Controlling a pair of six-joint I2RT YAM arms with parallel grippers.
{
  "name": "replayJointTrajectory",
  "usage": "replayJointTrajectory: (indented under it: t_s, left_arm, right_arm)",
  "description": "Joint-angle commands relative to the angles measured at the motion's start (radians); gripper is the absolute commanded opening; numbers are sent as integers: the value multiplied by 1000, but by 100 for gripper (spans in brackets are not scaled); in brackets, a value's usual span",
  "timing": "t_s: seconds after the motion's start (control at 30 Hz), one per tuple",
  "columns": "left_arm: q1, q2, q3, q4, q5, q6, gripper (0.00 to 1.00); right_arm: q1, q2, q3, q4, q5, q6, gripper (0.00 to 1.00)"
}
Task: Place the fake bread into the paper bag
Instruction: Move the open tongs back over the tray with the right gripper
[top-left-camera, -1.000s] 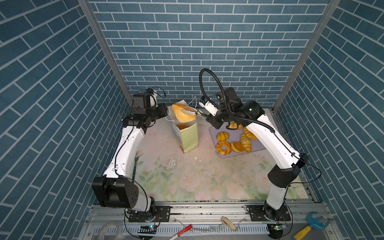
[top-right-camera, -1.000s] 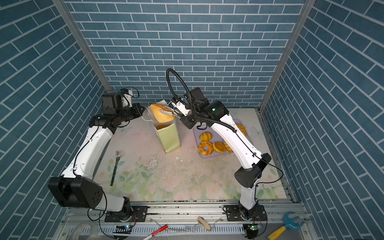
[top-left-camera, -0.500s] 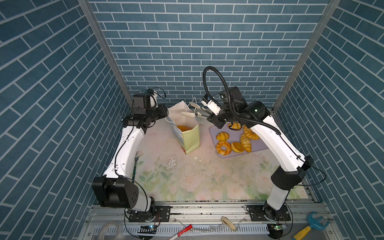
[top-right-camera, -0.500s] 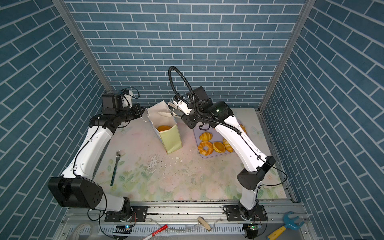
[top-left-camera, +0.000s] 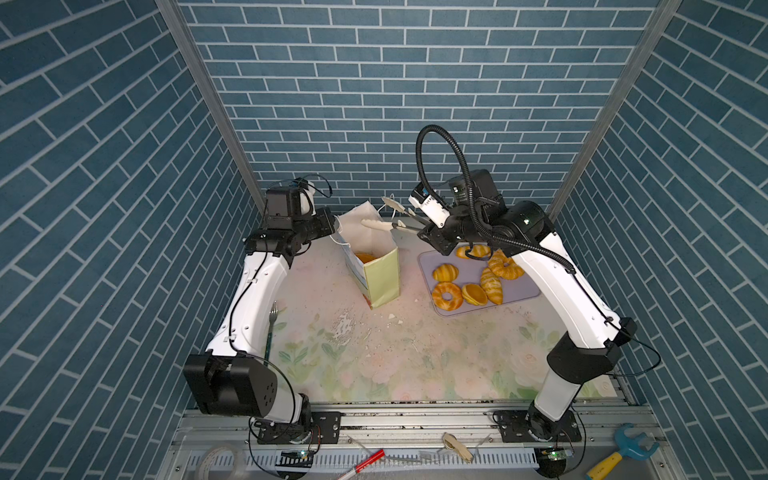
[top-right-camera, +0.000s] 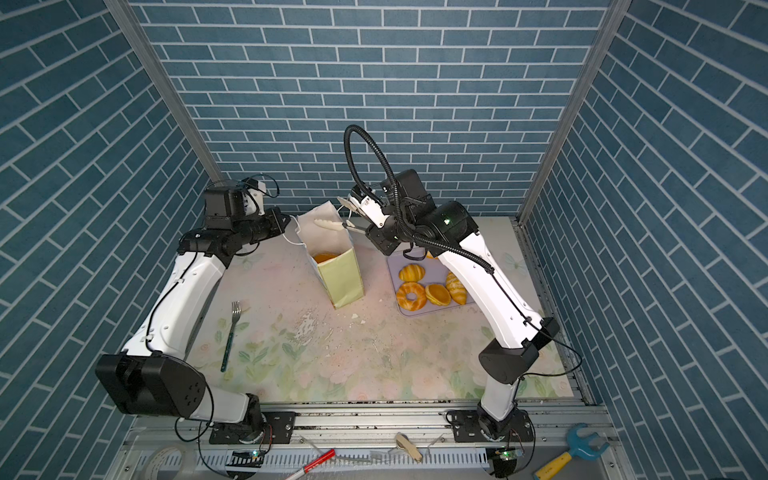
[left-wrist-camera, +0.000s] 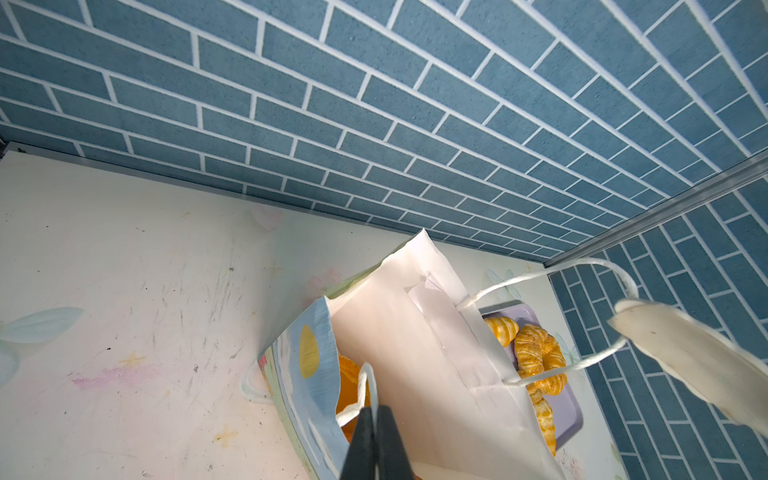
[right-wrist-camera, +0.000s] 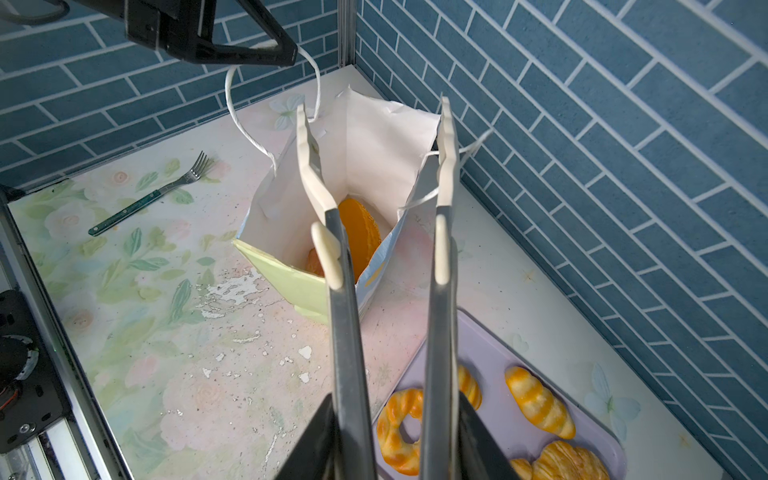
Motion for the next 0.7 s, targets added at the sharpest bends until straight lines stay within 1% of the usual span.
replayJointTrajectory:
  t_s: [0.0, 0.17, 0.3, 0.43, 0.53, 0.6, 0.63, 0.67]
  left_arm:
    - [-6, -11, 17, -15, 12, 15, 3]
    - [-6, -13, 10, -7, 15, 18, 3]
    - [-6, -17, -2, 4, 23, 15, 3]
    - [-6, -22, -6, 5, 20, 13, 4]
    - [-6, -22, -15, 12, 17, 13, 5]
    - [-6, -14, 1, -6, 20, 9, 9]
    - [-6, -14, 4, -13, 21, 7, 12]
    - [-6, -17, 3, -14, 14, 5, 17]
  right_arm:
    - [-7, -40, 23, 49, 13, 29, 41]
    - [-76, -107, -36, 91, -11, 72, 40]
    - [-143, -180, -131, 106, 37, 104, 40]
    - [-217, -264, -261, 123, 92, 146, 40]
    - [-287, -338, -398, 147, 121, 183, 40]
    - [-335, -378, -484, 151, 124, 215, 40]
    - [-353, -390, -511, 149, 126, 233, 40]
    - [-367, -405, -547, 148, 126, 250, 40]
